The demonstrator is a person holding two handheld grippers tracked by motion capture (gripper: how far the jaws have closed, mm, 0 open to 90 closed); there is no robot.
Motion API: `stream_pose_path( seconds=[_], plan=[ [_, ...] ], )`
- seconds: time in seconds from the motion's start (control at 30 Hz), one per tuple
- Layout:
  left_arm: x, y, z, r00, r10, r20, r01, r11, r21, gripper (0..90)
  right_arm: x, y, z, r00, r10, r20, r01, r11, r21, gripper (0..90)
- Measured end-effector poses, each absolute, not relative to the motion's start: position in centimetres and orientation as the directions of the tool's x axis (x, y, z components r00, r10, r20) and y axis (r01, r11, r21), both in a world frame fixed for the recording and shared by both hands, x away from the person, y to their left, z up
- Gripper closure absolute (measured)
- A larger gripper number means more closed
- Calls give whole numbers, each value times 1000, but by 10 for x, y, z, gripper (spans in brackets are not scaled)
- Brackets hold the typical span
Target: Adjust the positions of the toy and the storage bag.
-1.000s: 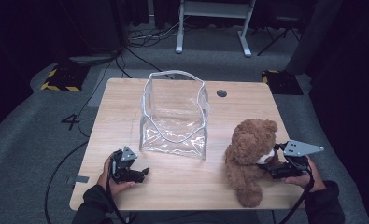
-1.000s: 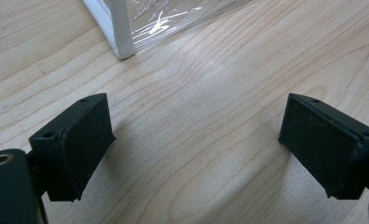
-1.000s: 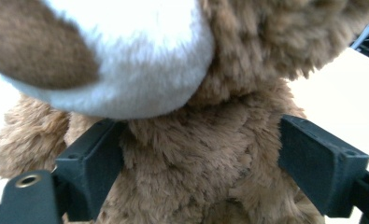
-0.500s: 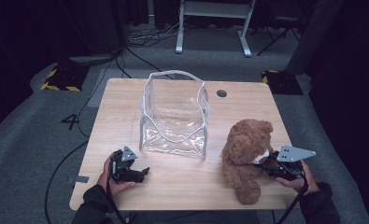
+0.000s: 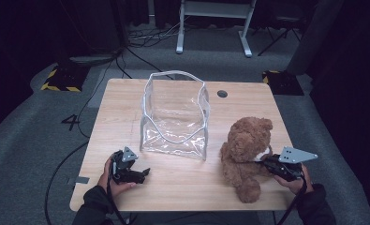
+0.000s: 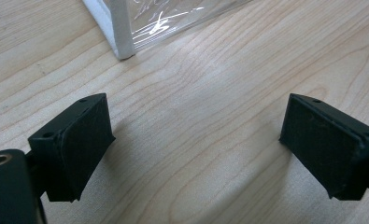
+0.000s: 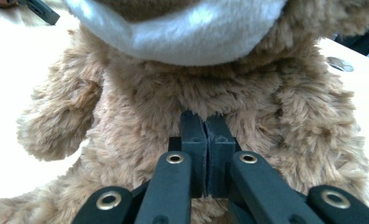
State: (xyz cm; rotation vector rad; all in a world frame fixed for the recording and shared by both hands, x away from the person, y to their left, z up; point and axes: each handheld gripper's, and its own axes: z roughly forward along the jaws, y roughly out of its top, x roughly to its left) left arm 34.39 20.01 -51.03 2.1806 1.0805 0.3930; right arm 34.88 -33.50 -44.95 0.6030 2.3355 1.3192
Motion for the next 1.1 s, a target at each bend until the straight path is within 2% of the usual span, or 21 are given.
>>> stream_pose_path(
  seconds=[0.33, 0.77, 1.1],
  plan=[
    [344, 200, -510, 612, 791, -25, 591, -435, 679, 92, 367, -325, -451, -847, 521, -104, 173, 454, 874, 889],
    [344, 201, -510, 615, 789, -18, 588, -443, 677, 92, 384, -295, -449, -854, 498, -148, 136, 489, 862, 888],
    [344, 201, -510, 617, 787, -16, 587, -446, 676, 92, 389, -283, -445, -873, 468, -138, 123, 486, 865, 881]
  ],
)
